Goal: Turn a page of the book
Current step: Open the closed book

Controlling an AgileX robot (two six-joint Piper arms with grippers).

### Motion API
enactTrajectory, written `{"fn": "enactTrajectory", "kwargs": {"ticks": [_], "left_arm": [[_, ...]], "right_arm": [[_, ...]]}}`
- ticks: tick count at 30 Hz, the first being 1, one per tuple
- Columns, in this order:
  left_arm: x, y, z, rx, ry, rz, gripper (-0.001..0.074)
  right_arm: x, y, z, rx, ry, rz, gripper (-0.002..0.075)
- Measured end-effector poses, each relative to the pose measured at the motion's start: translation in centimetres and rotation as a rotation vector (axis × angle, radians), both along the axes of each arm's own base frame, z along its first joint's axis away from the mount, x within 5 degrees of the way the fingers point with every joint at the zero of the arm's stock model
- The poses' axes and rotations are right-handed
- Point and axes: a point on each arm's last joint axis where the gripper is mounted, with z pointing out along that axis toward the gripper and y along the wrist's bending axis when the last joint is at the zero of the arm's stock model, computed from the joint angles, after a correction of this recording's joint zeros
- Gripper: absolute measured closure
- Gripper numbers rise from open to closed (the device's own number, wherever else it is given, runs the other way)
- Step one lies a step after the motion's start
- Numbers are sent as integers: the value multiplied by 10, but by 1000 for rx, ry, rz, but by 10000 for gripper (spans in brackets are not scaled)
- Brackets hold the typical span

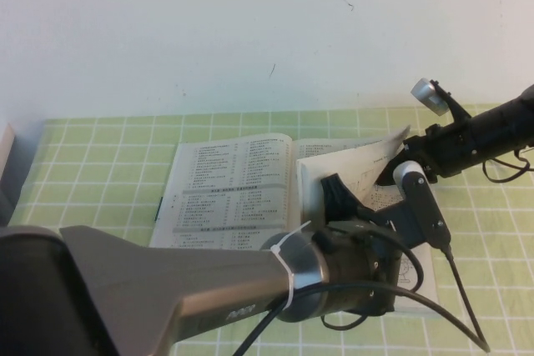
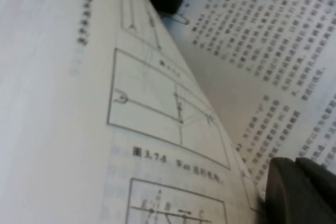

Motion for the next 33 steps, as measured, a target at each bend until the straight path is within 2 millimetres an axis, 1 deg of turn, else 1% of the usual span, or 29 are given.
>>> {"fn": "enactTrajectory", "kwargs": {"ticks": [3,7,11,13,18,20,25,29,33], "left_arm": [[2,4,5,9,-22,43,738],[5,9,6,28,-38,80,738],[15,18,7,17,-33,145,738],[22,25,7,25,-37,192,738],[41,53,6,70,-17,372,738],[46,63,4,72,15,439,738],[50,75,-3,57,138,529,738],[53,83,-8,49,236,551,738],[60,90,-7,5,309,542,738]], "right_arm": [[0,1,0,-2,1,1,728],[0,1,0,-2,5,-2,728],[0,1,0,-2,5,-2,728],[0,1,0,-3,7,1,728],[0,0,0,-4,9,2,728],[-1,0,0,-5,11,3,728],[-1,0,0,-6,13,3,728],[-1,1,2,-15,6,9,728],[-1,1,9,-57,-21,44,728]]}}
